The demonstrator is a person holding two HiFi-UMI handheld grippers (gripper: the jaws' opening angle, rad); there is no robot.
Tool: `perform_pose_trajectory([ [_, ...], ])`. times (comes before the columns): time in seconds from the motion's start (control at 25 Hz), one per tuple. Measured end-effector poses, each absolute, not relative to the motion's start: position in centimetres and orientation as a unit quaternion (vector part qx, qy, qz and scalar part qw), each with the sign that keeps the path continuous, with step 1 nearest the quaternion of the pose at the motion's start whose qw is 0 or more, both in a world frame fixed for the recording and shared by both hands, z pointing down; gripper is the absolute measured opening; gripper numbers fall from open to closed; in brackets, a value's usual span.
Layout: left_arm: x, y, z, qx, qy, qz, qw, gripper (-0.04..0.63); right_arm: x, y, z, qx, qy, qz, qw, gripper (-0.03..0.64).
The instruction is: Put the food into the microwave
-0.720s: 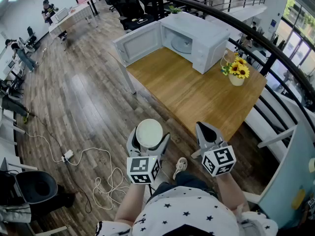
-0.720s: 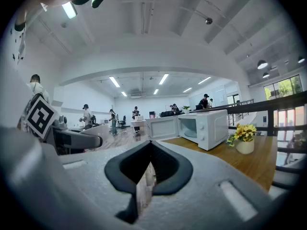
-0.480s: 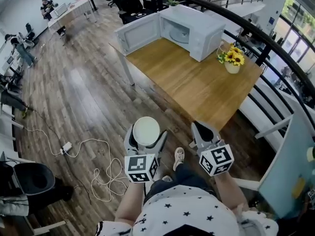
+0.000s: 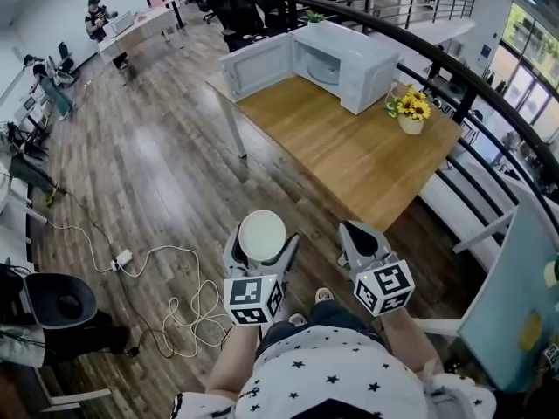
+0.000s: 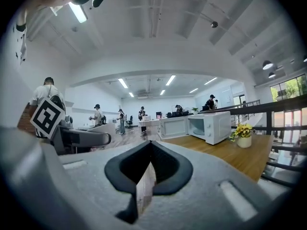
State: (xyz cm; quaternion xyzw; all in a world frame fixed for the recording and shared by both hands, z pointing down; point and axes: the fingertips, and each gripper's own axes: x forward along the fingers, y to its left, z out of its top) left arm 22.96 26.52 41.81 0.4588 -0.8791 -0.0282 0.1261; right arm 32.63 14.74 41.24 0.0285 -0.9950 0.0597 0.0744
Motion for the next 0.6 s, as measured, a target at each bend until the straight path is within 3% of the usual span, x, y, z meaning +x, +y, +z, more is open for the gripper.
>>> perform_pose_trajectory([
  [0.6, 22.8, 28.4, 41.4, 0.463, -0.877, -0.027, 0.122, 0.500, 32.1, 17.0, 41.4, 0.023, -0.994, 0.085, 0.069, 0.005],
])
